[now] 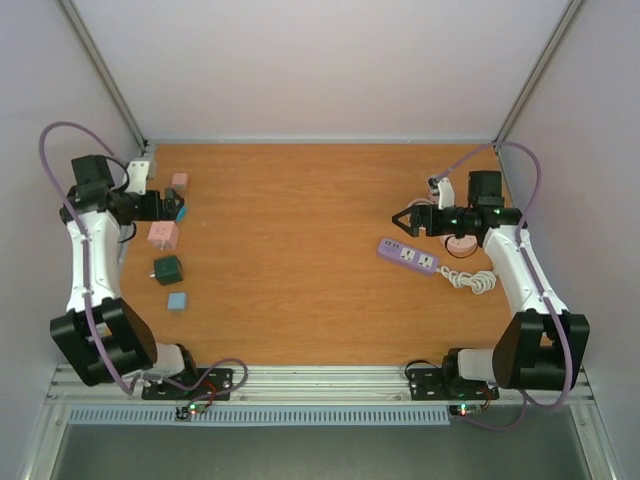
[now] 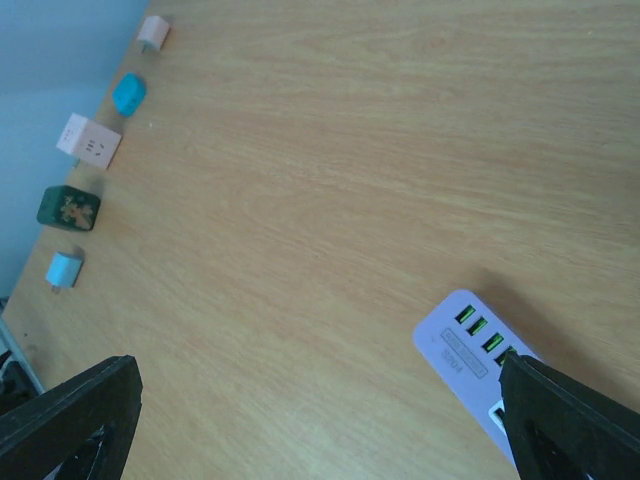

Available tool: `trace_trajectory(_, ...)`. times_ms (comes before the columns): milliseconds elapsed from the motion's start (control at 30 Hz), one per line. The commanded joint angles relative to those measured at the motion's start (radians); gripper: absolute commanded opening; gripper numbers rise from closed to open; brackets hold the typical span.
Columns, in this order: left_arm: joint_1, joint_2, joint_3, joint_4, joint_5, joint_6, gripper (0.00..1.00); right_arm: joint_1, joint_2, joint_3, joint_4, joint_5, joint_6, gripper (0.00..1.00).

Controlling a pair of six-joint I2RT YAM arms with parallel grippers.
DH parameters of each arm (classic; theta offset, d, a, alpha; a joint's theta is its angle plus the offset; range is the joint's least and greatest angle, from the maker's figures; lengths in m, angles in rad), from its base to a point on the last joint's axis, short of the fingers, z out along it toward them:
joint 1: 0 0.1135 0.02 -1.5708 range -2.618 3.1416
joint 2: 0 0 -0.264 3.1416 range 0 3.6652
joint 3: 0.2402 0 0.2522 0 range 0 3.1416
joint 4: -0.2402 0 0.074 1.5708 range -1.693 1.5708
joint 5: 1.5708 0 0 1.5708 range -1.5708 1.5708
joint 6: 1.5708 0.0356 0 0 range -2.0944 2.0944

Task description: Pull the plug off the socket

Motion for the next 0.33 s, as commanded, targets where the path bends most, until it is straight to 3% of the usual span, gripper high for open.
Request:
trace_trajectory(0, 0.001, -0.097, -0.079, 0.083, -0.056, 0.022, 1.00, 0.003, -0.071, -0.036, 0.024, 0.022, 0.015, 0.98)
trace_trajectory(300, -0.018, -0.162, -0.112, 0.095, -0.070, -0.001, 1.00, -0.027, -0.102, -0.041, 0.011, 0.016, 0.018, 0.99)
